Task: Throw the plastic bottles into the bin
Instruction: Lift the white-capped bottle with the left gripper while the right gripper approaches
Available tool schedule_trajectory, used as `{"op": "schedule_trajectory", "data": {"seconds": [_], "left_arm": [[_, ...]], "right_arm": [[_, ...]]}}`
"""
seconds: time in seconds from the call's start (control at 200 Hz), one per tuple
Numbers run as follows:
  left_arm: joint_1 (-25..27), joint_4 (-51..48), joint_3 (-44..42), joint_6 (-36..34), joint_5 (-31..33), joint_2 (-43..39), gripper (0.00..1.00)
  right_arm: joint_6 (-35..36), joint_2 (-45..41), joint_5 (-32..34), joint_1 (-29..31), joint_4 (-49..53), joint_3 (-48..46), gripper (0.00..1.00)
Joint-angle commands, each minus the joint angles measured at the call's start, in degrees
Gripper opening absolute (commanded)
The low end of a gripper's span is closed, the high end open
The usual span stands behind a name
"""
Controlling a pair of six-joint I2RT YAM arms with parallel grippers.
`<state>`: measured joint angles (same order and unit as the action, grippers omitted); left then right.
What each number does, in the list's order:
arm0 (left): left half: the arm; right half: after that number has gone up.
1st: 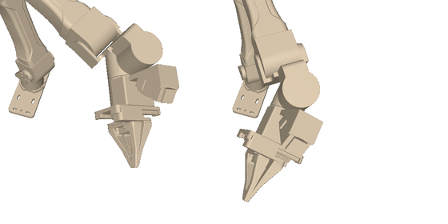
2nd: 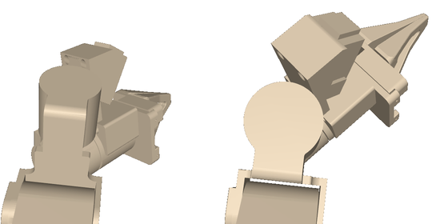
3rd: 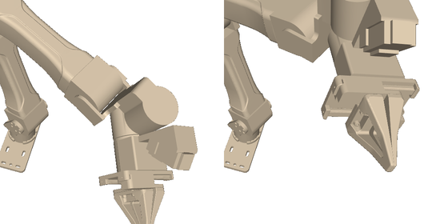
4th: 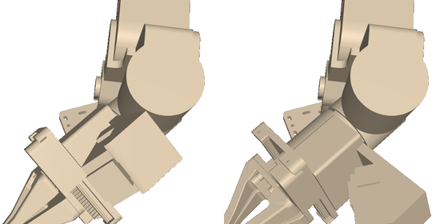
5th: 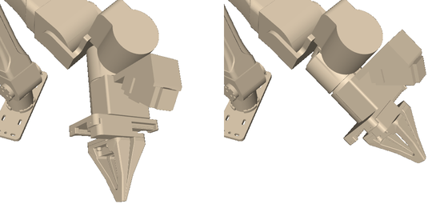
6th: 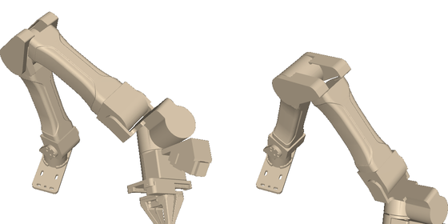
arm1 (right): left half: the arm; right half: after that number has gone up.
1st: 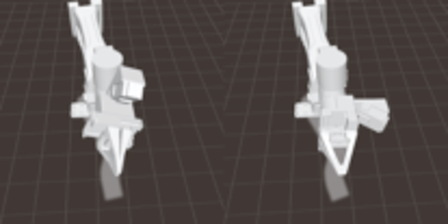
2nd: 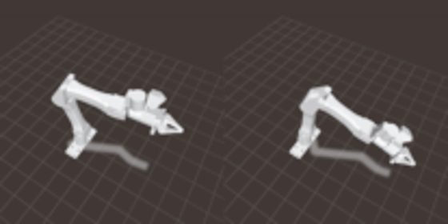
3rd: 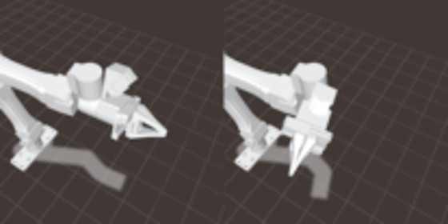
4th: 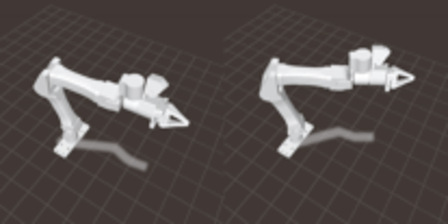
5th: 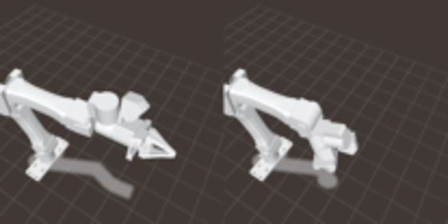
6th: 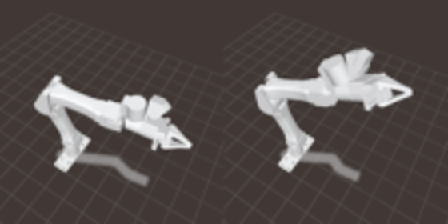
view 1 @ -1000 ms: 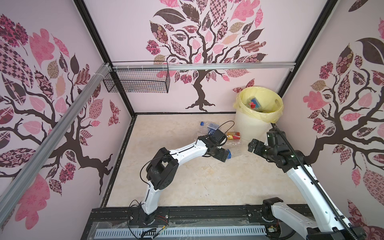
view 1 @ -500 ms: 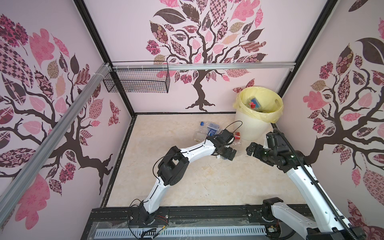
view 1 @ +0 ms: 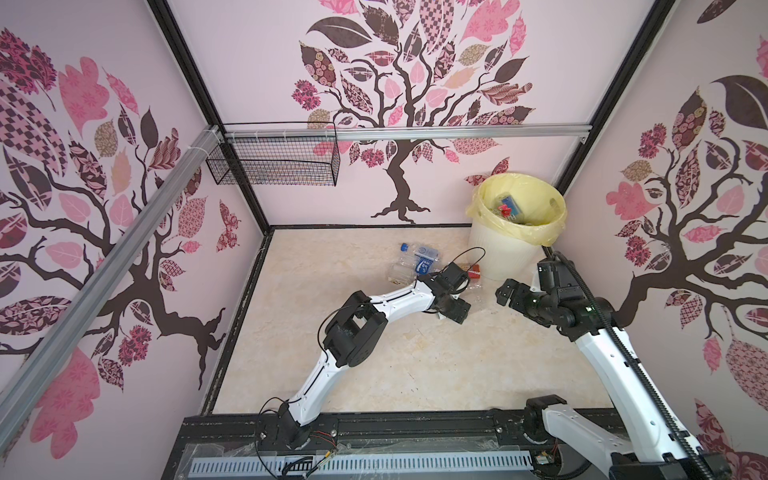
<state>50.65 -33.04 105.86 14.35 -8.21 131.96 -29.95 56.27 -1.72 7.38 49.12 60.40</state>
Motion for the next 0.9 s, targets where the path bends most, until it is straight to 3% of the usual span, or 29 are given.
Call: {"op": "schedule_trajectory", "data": {"seconds": [0.0,0.425,0.715,0.895], "left_arm": [[0.0,0.6,1.0,-1.0,-3.0,0.9,0.78],[1.4,2.8,-7.6,1.1,-7.2,-5.6,0.56],[-0.4,3.1,-14.8,4.7,-8.4,-14.2,0.51],[-3.2,4.7,-18.5,11.4,-9.8,-21.5,0.5]], "right_arm": [[0.1,-0.5,0.7,-0.3,1.9,0.6,1.0],[-1.4,-1.5,-0.2,-0.5,1.2,-1.1,1.0],[-4.2,-1.5,-3.0,-0.5,-0.7,-2.7,1.0],[-3.9,-0.4,-3.0,-0.6,-1.5,-2.8,0.99]]}}
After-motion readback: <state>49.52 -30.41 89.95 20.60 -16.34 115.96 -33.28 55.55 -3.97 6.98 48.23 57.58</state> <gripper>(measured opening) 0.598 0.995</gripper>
